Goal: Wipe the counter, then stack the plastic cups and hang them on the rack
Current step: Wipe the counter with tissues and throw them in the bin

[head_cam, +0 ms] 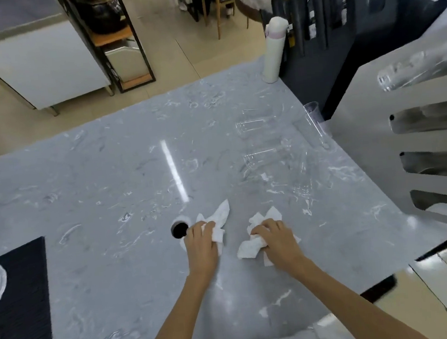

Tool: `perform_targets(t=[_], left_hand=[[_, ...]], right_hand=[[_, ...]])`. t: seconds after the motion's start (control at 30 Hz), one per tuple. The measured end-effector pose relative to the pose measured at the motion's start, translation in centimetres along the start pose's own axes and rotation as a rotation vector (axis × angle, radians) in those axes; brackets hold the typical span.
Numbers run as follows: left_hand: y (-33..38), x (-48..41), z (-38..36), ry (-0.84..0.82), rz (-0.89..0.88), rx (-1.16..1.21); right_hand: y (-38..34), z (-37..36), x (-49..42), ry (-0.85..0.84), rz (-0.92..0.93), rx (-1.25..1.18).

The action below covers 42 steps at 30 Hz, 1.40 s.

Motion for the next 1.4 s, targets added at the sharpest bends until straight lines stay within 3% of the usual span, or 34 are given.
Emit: perform_targets(t=[0.13, 0.23, 0.3, 0.37, 0.43, 0.53, 0.63, 0.73, 0.9, 1.0, 1.17, 1.27, 1.4], left_hand=[[2.7, 4.8, -1.9, -0.073, 0.052, -0.063], [5.3, 7.7, -3.8, -0.141, 0.173, 0.077], [8.9, 9.6, -5.9, -0.237, 0.160, 0.107], [14.4, 11.8, -7.6, -0.343, 0.147, 0.348], [20.1, 14.2, -9.1, -0.432, 0.174, 0.592], [26.7, 18.3, -13.7, -0.556, 0.223, 0.723], [31.6, 21.2, -17.5, -0.645, 0.191, 0.591], [38.3, 23.8, -20.0, -0.867, -0.097, 0.577], [43.3, 24.0, -22.7, -0.861, -0.271, 0.480], [45.6, 23.1, -26.6, -0.947, -0.277, 0.325], [47.3, 21.5, -34.0, -1.140, -0.111, 0.239], [47.8, 20.8, -38.3, -1.193, -0.102, 0.146], [47.5, 18.1, -45.4, -1.161, -0.183, -0.101]], right_hand=[[4.1, 0.2, 6.5, 0.014, -0.039, -0.264], [8.9, 1.6, 12.2, 0.117, -0.107, -0.476], [12.9, 3.1, 16.8, 0.195, -0.189, -0.650], [17.5, 4.6, 21.5, 0.288, -0.309, -0.959], [22.2, 4.9, 26.4, 0.355, -0.550, -1.393], [29.0, 3.9, 34.3, 0.467, -0.737, -1.797], [33.3, 2.7, 40.7, 0.548, -0.871, -1.719], [35.7, 0.7, 46.1, 0.668, -0.970, -1.722], [37.6, 0.3, 51.6, 0.884, -0.887, -1.792], [39.3, -0.3, 52.2, 1.009, -0.908, -1.903], [41.6, -5.1, 51.4, 1.236, -1.094, -2.148], [43.8, -7.1, 48.7, 1.118, -1.250, -2.000], [49.4, -12.3, 42.5, 0.812, -1.450, -1.627]])
Point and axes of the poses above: each hand's wrist, its own x-axis away from the middle knuckle, its own z-axis out of the back of the hand, y = z × x, the point moved 7 cm from there along -x, towards the middle knuckle, and after that the axes turned 1 degree about y, right-handed, at the moved point
